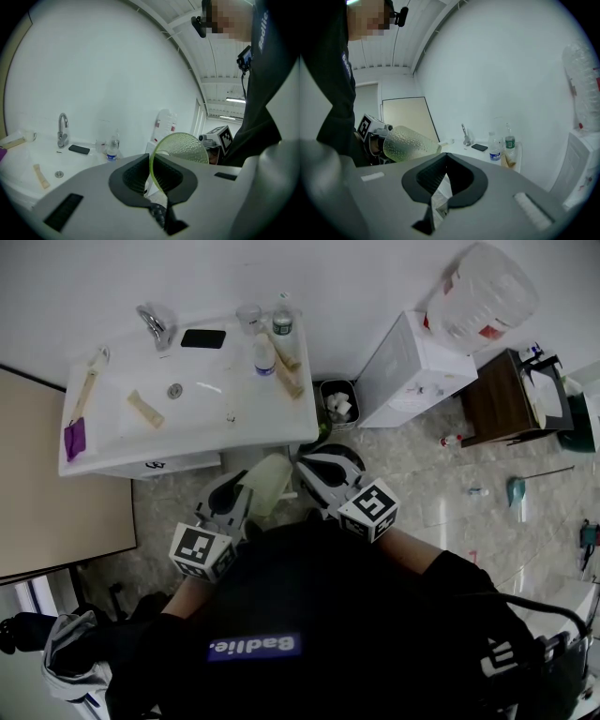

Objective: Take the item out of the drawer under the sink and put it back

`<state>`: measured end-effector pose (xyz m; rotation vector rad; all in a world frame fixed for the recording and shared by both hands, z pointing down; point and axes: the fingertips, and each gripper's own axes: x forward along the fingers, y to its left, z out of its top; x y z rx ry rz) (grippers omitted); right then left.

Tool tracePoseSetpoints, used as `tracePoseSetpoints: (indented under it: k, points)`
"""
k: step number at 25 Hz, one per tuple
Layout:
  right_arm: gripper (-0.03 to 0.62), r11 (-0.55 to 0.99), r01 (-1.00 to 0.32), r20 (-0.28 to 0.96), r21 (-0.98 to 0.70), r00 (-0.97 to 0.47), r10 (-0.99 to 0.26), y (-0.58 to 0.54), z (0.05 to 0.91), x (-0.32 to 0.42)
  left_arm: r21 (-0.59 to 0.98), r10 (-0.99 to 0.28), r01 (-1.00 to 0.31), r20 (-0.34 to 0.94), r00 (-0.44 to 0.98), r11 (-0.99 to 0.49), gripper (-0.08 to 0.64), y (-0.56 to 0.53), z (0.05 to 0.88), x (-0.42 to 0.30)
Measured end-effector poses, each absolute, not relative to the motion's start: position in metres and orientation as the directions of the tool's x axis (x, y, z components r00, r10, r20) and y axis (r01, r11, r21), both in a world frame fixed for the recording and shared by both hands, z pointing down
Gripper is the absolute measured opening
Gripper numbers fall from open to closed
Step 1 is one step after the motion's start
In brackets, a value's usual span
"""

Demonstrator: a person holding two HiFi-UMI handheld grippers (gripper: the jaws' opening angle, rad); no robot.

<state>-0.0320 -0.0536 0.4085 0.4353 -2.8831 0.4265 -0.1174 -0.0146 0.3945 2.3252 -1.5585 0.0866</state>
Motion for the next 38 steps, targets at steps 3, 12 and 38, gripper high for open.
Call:
tracePoseSetpoints:
  k: [3, 12, 38]
  points:
    - [0.002, 0.919, -0.306, 0.234, -0.250, -0.940, -0.250, -0.050, 0.409, -0.033, 0.243, -0.885, -0.909, 0.246, 0.395, -0.338, 0.023, -0.014, 0.397, -0.117]
    - [0.002, 0.919, -0.302, 0.249, -0.253, -0.938, -0.240, -0.045, 0.413, -0.031, 0.242, -0.874, -0.921, 0.314, 0.371, -0.304, 0.023, -0.014, 0.424, -0.123]
    - [0.002, 0.884, -0.385, 0.355, -0.265, -0.891, -0.282, -0.043, 0.449, -0.002, 0.174, -0.665, -0.943, 0.673, 0.325, -0.285, 0.025, -0.045, 0.637, -0.149]
